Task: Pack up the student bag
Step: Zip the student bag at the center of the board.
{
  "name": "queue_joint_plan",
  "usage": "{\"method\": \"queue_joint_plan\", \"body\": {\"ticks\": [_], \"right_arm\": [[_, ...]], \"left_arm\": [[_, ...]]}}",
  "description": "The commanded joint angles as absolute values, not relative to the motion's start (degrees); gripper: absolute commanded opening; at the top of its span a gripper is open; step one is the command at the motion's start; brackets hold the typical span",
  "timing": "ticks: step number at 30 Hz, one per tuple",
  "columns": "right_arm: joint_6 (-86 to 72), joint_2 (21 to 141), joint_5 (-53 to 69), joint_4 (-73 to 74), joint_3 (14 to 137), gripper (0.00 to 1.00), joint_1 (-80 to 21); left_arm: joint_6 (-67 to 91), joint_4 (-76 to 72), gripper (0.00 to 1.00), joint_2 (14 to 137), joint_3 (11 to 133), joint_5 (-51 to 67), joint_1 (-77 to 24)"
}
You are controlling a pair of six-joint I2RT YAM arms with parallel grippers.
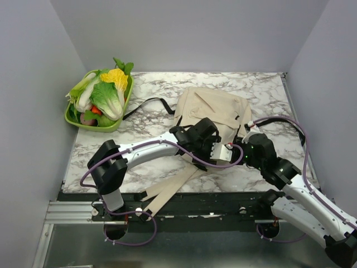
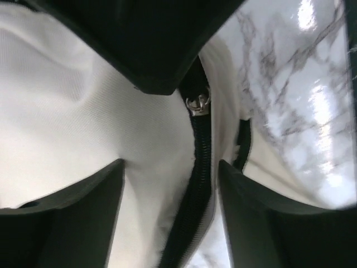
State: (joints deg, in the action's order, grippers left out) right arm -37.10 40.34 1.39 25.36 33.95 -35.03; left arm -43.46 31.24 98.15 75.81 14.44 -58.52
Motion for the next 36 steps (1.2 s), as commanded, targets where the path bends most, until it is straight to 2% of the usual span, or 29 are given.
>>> {"method": "queue_joint_plan", "body": {"ticks": [1, 2, 3, 5, 6, 12, 19, 20, 21, 23, 26, 27, 29, 30, 31, 36], "right_arm": [[-38.41, 38.85, 2.37, 24.87, 32.96, 0.01, -36.21], [-38.41, 38.76, 2.2, 25.13, 32.96, 0.01, -36.3], [-38.5, 38.67, 1.94, 25.31, 32.96, 0.01, -36.47], [-38.58, 38.58, 1.85, 25.4, 32.96, 0.01, -36.56], [-38.58, 38.67, 1.76, 25.4, 32.96, 0.01, -36.65], [-37.97, 39.64, 1.41, 25.4, 33.4, 0.01, -36.74], [-37.71, 39.55, 0.88, 25.75, 33.93, 0.01, -36.74], [-37.71, 39.46, 0.7, 25.93, 33.93, 0.01, -36.74], [-37.71, 39.29, 0.7, 26.1, 33.84, 0.01, -36.74], [-37.62, 39.29, 0.53, 26.37, 34.01, 0.01, -36.74], [-37.27, 39.29, 0.35, 26.72, 34.1, 0.01, -36.74], [-37.18, 39.46, 0.35, 26.81, 34.1, 0.01, -36.74], [-36.91, 39.72, -1.13, 27.24, 34.45, 0.01, -36.74], [-36.83, 40.07, -1.58, 27.59, 34.45, 0.01, -36.74], [-36.83, 40.08, -2.1, 27.86, 34.54, 0.01, -36.74], [-39.72, 41.92, -11.65, 35.14, 36.73, 0.01, -36.74]], "left_arm": [[-44.12, 30.05, 0.57, 100.19, 77.34, 14.32, -57.83], [-43.77, 31.36, 0.47, 100.54, 78.39, 14.59, -57.66], [-43.42, 31.99, 0.29, 100.98, 78.92, 14.85, -57.57], [-42.1, 32.69, 0.2, 101.34, 79.45, 14.94, -57.39], [-41.58, 32.17, 0.98, 101.34, 79.11, 14.16, -57.48], [-41.83, 32.69, 0.99, 100.28, 78.31, 11.07, -57.66], [-40.87, 35.77, 0.99, 101.42, 79.28, 15.03, -57.74], [-41.13, 35.08, 0.94, 101.34, 78.84, 16.07, -57.74], [-41.48, 35.07, 0.79, 101.16, 78.84, 16.26, -57.74], [-40.88, 34.37, 0.38, 101.07, 78.93, 16.35, -57.74], [-41.22, 34.19, 0.3, 100.81, 79.01, 15.56, -57.74], [-41.48, 34.28, 0.21, 100.72, 79.01, 15.12, -57.74], [-42.1, 35.15, 0.14, 100.11, 79.01, 15.29, -57.74], [-42.19, 35.24, 0.06, 99.76, 78.84, 15.29, -57.83], [-42.36, 35.24, 0.03, 98.8, 78.49, 15.12, -57.92], [-44.12, 37.79, 0.0, 95.28, 76.47, 15.03, -58.45]]}}
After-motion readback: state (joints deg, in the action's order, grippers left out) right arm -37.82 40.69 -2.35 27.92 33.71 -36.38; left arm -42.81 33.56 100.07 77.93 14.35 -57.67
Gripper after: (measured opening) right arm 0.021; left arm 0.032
